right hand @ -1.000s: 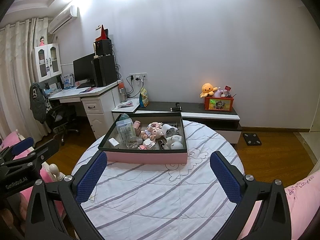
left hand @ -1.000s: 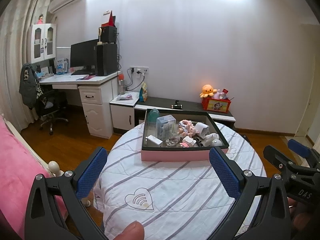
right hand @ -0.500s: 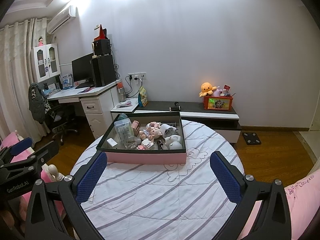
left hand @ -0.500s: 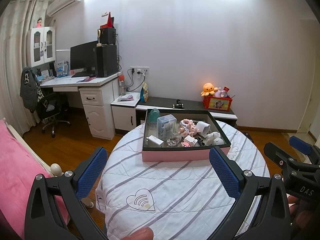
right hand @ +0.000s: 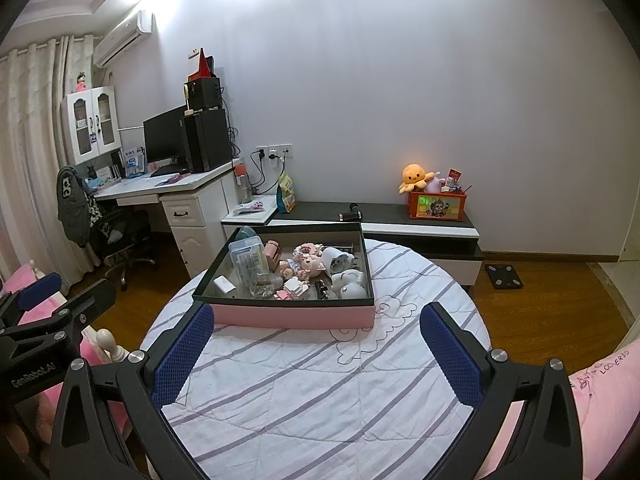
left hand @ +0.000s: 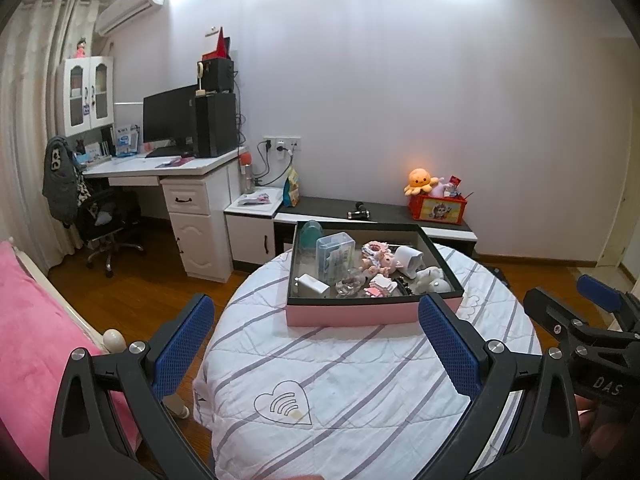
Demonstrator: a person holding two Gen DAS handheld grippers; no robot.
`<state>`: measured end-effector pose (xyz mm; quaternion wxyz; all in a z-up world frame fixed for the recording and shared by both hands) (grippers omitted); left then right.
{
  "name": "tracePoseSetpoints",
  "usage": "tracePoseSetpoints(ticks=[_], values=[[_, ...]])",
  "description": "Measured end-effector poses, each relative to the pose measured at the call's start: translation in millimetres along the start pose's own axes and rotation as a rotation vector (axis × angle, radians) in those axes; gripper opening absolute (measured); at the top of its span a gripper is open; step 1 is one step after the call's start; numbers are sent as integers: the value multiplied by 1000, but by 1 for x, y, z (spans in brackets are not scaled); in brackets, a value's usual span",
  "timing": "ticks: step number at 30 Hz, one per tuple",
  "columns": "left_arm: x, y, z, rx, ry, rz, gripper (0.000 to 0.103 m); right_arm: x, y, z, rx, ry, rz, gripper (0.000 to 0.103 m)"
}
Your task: Organize rigid objects
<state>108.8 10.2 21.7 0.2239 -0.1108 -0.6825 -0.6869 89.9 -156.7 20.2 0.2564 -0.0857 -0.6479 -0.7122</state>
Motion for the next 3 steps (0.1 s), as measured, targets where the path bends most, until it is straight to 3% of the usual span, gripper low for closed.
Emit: tracePoseSetpoints(ticks=[3], values=[[2,2,-1,9,-18,-5,103,-1,0,0,-1,-2,-1,103]])
Point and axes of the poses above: each gripper's, at about its wrist camera, not at the fingertips, and x roughly against the way its jaws point, z to its left, y to its top, the point moved 6 cm from there along -x, roughly the way its jaws point, and after that the axes turned 11 degrees about y, right-handed, at the moved point
